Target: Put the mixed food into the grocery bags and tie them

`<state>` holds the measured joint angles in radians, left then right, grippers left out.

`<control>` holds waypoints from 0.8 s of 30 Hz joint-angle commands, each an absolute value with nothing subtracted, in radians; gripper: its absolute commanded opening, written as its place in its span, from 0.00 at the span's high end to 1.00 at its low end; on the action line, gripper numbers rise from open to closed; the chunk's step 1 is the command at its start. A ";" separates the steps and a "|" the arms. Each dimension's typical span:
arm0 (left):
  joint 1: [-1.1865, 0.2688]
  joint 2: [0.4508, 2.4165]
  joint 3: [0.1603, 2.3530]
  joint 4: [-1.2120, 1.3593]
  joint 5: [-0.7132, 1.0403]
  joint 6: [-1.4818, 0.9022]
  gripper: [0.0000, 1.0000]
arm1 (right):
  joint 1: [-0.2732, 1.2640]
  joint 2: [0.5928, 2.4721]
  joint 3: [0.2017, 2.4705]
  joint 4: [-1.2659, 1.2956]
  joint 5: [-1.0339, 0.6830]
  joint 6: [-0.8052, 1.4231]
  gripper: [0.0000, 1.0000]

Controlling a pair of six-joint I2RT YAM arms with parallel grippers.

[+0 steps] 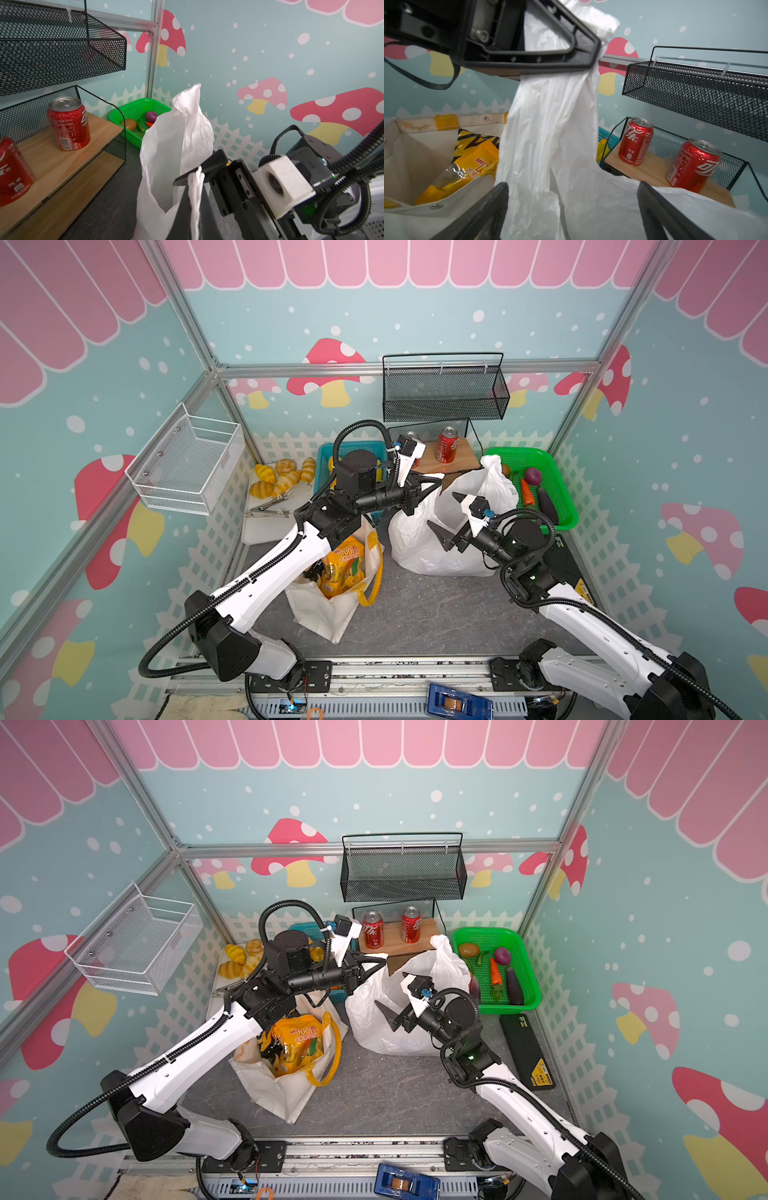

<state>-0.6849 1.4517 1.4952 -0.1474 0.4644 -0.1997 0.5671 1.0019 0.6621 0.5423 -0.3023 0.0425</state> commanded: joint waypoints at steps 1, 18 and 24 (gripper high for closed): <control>-0.704 1.422 1.477 -0.076 0.367 -0.275 1.00 | 0.623 1.020 0.636 0.755 -0.239 0.096 0.02; -0.736 1.414 1.454 -0.044 0.364 -0.335 1.00 | 0.765 1.281 0.757 0.986 0.226 0.142 0.08; -0.736 1.406 1.450 -0.031 0.363 -0.373 1.00 | 0.765 1.370 0.714 1.065 0.268 0.146 0.37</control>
<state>-0.7300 1.4380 1.4570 -0.0692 0.3691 -0.3336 0.7605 1.3338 0.7341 0.9695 0.2043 0.1329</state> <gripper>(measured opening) 0.047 0.659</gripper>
